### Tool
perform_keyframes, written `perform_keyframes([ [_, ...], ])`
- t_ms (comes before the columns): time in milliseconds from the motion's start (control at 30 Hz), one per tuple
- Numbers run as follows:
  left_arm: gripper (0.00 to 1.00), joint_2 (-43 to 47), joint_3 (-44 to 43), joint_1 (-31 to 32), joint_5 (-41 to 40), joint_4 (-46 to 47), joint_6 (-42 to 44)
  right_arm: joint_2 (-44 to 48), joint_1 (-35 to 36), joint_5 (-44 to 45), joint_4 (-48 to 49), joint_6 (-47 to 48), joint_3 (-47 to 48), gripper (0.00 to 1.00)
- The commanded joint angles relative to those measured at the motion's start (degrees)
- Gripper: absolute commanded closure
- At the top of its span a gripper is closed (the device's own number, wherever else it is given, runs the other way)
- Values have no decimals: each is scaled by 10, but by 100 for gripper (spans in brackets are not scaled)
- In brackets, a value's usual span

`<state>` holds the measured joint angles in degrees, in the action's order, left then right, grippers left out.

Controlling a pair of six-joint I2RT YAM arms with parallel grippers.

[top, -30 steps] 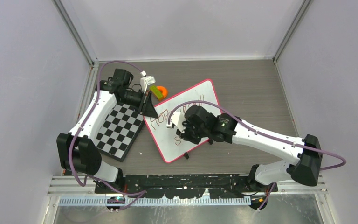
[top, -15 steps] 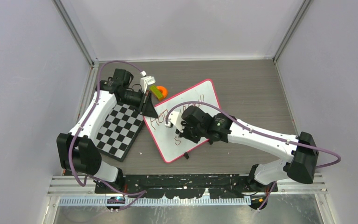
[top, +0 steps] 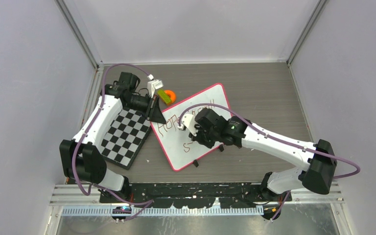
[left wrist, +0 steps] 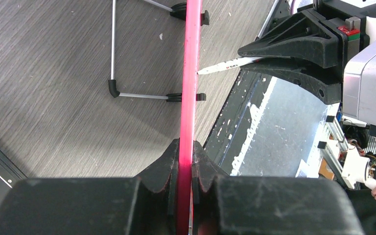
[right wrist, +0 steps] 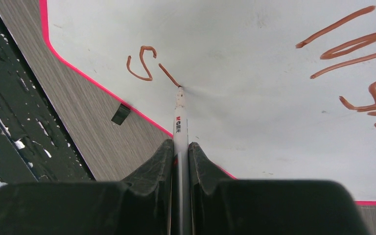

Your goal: Write a sentence on the whiteboard

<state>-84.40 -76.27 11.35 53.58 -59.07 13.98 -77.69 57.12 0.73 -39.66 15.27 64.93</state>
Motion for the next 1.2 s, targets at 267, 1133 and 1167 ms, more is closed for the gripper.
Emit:
perform_keyframes([
  [267, 100, 8, -19, -1, -15, -2, 5, 10, -6, -28, 40, -2, 34, 100],
  [1133, 100, 6, -20, -2, -18, -3, 8, 17, -7, -22, 49, -8, -39, 100],
  [1167, 100, 5, -20, -2, -18, -4, 8, 19, -6, -18, 46, -7, -35, 100],
])
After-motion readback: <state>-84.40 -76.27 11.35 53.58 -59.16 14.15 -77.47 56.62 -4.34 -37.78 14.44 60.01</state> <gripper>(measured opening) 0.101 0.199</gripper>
